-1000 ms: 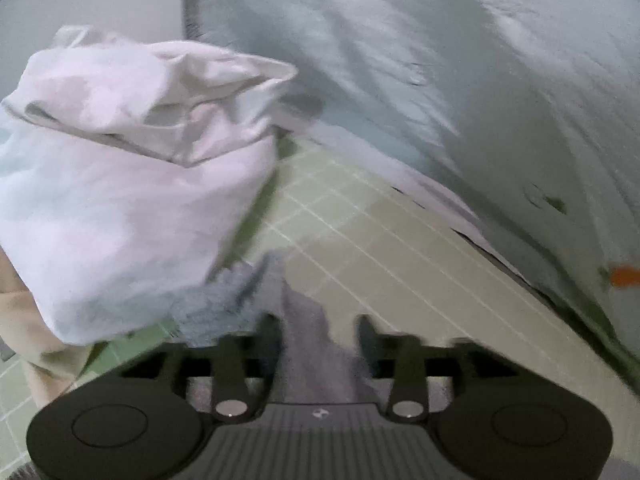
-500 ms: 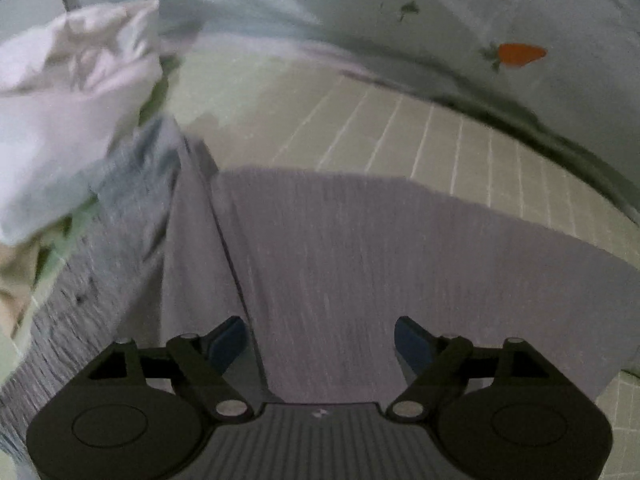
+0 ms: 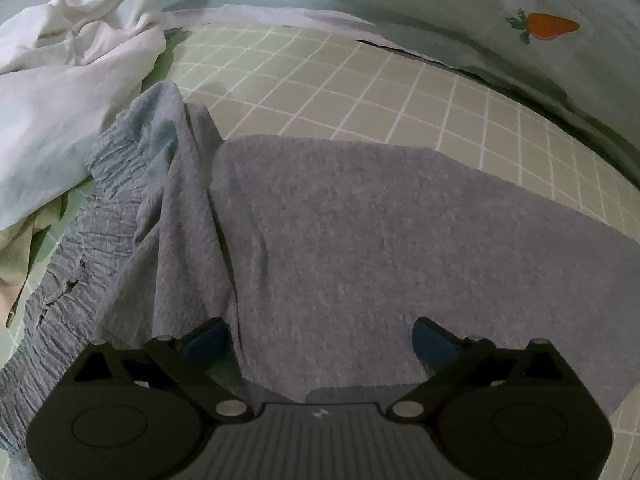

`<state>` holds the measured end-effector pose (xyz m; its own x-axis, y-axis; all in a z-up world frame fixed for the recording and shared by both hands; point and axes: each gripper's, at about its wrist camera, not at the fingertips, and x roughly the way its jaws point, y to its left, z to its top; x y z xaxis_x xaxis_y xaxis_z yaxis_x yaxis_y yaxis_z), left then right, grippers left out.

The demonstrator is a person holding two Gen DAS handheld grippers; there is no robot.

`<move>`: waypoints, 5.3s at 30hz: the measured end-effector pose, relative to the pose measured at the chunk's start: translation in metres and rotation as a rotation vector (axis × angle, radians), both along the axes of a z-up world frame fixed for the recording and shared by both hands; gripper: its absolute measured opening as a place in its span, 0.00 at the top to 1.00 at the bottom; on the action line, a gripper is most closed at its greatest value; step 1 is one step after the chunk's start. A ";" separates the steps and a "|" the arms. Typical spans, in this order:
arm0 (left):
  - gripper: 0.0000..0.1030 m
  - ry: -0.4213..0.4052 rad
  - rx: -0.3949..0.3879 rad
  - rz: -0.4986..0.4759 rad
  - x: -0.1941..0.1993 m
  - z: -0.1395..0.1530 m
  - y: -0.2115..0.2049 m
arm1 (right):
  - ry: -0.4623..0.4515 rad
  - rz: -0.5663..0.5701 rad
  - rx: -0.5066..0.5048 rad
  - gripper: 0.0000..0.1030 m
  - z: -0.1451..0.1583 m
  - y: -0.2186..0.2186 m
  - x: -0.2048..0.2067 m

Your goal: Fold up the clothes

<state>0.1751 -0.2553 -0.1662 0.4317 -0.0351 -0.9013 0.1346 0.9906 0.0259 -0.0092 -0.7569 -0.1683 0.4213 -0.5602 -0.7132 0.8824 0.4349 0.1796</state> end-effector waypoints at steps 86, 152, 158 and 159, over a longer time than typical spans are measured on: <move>0.00 0.035 0.001 -0.042 0.007 -0.004 -0.004 | 0.076 -0.269 -0.102 0.36 0.038 -0.030 -0.228; 0.34 -0.104 -0.055 -0.102 -0.046 0.027 0.237 | 0.147 0.783 -0.105 0.05 0.018 0.351 0.056; 0.46 -0.070 -0.198 -0.195 -0.047 0.019 0.262 | 0.134 1.112 -0.210 0.14 0.019 0.414 0.156; 0.49 -0.061 -0.223 -0.205 -0.046 0.017 0.264 | 0.132 1.167 -0.227 0.14 0.019 0.424 0.173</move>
<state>0.1288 0.0091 -0.1496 0.4484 -0.3210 -0.8342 0.3369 0.9252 -0.1749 0.1639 -0.3332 -0.1492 0.6902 -0.0071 -0.7236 -0.0601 0.9959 -0.0670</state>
